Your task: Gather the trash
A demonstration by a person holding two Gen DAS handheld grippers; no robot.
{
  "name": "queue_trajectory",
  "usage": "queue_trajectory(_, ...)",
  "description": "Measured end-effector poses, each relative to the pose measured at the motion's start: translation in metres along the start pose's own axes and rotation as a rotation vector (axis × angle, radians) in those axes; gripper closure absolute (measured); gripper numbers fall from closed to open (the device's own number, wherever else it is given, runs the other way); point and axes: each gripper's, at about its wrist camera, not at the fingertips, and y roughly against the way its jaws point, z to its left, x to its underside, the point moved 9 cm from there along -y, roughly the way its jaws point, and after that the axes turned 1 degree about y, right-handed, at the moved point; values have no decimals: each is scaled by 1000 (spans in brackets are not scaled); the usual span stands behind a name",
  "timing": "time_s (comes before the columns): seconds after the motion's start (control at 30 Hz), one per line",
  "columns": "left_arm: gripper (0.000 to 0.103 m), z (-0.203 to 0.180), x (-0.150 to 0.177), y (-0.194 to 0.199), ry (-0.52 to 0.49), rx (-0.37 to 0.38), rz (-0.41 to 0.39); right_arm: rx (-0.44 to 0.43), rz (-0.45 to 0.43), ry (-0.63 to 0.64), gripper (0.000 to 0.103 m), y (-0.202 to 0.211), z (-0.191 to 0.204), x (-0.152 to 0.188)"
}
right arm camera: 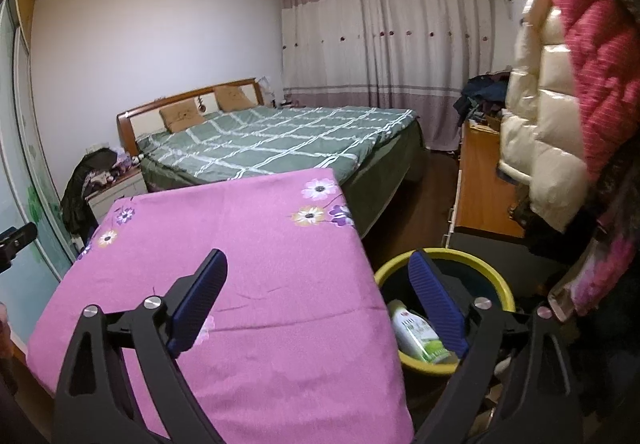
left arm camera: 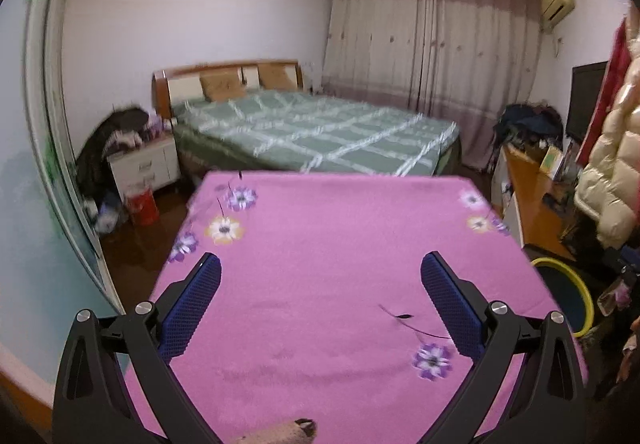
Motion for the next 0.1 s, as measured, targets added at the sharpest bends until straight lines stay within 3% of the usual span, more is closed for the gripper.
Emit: queue_trajectory(0.1,5,17,4,-52,-16,-82,65,-28,34,30,15,-39,16,-5)
